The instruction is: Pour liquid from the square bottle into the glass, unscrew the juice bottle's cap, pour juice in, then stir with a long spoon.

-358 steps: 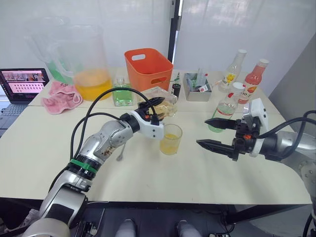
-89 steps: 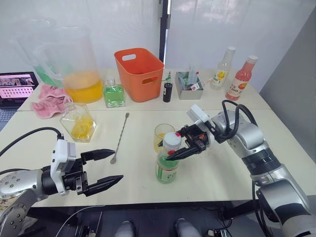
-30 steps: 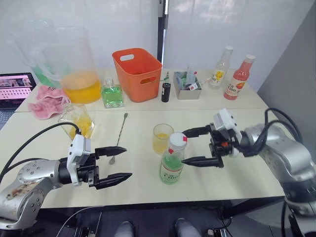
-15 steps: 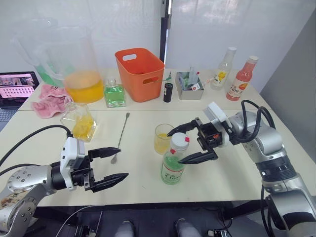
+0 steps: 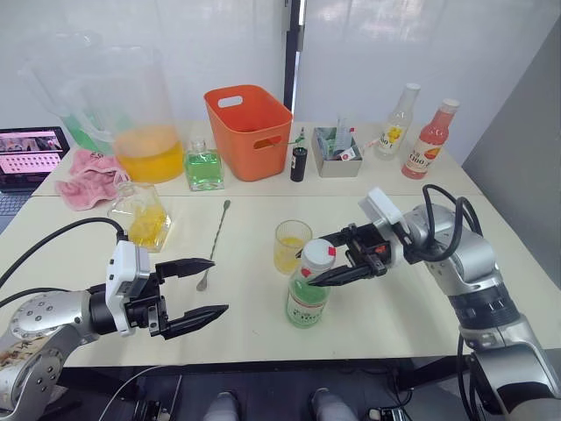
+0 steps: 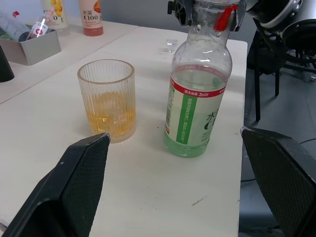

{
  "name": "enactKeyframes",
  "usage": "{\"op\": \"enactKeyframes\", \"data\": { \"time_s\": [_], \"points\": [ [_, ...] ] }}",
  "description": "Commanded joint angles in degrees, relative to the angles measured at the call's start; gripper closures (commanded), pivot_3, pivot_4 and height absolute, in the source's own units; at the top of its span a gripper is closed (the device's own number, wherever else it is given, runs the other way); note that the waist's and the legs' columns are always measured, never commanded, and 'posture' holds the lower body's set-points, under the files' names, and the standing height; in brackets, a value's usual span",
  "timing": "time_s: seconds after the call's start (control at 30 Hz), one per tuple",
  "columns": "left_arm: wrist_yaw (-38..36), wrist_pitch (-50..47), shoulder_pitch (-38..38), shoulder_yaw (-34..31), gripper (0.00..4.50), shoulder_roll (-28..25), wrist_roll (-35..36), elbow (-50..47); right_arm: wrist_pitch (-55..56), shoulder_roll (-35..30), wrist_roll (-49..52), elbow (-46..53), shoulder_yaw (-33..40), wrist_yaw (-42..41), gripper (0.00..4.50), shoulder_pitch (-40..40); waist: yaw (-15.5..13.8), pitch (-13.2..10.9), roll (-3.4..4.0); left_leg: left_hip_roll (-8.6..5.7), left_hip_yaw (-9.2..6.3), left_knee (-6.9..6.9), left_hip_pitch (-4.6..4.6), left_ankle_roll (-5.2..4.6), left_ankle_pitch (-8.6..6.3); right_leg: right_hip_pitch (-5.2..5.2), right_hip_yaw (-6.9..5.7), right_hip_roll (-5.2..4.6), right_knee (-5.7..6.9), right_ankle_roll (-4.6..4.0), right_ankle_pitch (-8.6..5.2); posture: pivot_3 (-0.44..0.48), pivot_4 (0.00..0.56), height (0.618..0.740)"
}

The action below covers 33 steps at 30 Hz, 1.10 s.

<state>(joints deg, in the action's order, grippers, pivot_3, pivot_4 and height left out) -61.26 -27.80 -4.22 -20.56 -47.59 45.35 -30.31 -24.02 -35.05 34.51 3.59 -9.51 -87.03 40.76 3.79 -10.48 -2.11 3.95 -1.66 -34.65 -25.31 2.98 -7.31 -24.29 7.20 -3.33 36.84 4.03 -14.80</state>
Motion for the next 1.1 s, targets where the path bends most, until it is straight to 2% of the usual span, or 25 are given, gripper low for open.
{"op": "enactKeyframes", "data": {
  "time_s": [0.03,0.3,0.6,0.8,1.03,1.1],
  "points": [
    [-0.8,0.2,1.1,0.2,0.0,-0.6,0.8,0.1,-4.1,-0.4,1.8,8.0,3.2,7.1,2.82,-0.6,0.0,0.0,0.0,0.0,-0.01,0.0,0.0,0.0,0.0,0.0,0.0,0.0,0.0,0.0,0.0,0.0,0.15,0.74],
    [-2.6,-0.3,3.2,0.5,0.0,-1.1,1.6,1.6,-17.7,-0.3,5.1,21.7,7.2,26.3,2.82,-4.9,0.0,0.0,0.0,0.0,0.0,-0.01,-0.01,0.01,0.0,-0.03,0.02,-0.01,0.01,-0.01,0.0,0.0,0.15,0.74],
    [-3.8,0.3,6.3,3.2,0.0,-0.3,0.9,3.7,-25.0,3.8,9.0,28.2,10.0,41.2,2.82,-7.5,0.0,0.0,-0.01,0.0,-0.01,-0.01,-0.01,0.0,0.0,-0.02,0.02,0.0,0.0,-0.01,0.0,0.0,0.15,0.74],
    [-4.5,0.3,7.3,4.0,0.0,-0.4,0.6,4.5,-25.3,4.5,9.9,30.1,9.2,44.2,2.82,-10.3,0.1,0.0,-0.01,0.0,-0.01,-0.01,-0.03,-0.01,0.0,-0.02,0.02,0.0,0.0,-0.01,0.01,0.0,0.15,0.74],
    [-4.7,0.1,7.5,4.1,0.0,-0.5,0.4,4.4,-21.0,3.3,5.7,29.7,5.9,43.3,2.82,-15.2,0.1,0.0,-0.03,0.0,-0.01,-0.02,-0.02,-0.01,0.0,0.01,0.02,-0.01,-0.02,0.0,0.0,0.0,0.15,0.74],
    [-4.8,0.1,7.3,3.9,0.0,-0.6,0.5,4.3,-21.4,3.2,7.3,29.8,6.3,42.7,2.82,-15.7,0.1,0.0,-0.03,0.0,-0.01,-0.02,0.0,-0.01,0.0,0.02,0.02,-0.01,-0.02,-0.01,0.0,0.0,0.15,0.74]
  ]
}}
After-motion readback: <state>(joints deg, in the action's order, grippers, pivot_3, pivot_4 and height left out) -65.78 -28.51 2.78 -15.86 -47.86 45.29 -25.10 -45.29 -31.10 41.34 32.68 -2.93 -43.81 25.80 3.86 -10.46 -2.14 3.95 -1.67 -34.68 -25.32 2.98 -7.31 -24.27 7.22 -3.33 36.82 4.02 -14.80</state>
